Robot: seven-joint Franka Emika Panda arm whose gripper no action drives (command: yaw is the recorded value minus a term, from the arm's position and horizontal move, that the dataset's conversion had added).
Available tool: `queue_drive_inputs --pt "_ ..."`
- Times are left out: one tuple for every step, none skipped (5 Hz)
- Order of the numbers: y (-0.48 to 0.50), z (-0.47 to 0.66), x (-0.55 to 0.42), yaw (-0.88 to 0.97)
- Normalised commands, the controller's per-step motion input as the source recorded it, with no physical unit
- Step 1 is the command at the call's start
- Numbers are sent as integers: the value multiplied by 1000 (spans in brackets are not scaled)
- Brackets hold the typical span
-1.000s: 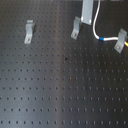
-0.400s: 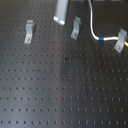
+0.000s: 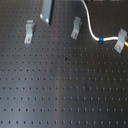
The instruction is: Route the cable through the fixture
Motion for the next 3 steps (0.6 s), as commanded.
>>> queue_drive_inputs --pt "43 194 -219 -837" --pt "-29 154 -260 -837" --pt "26 -1 9 0"
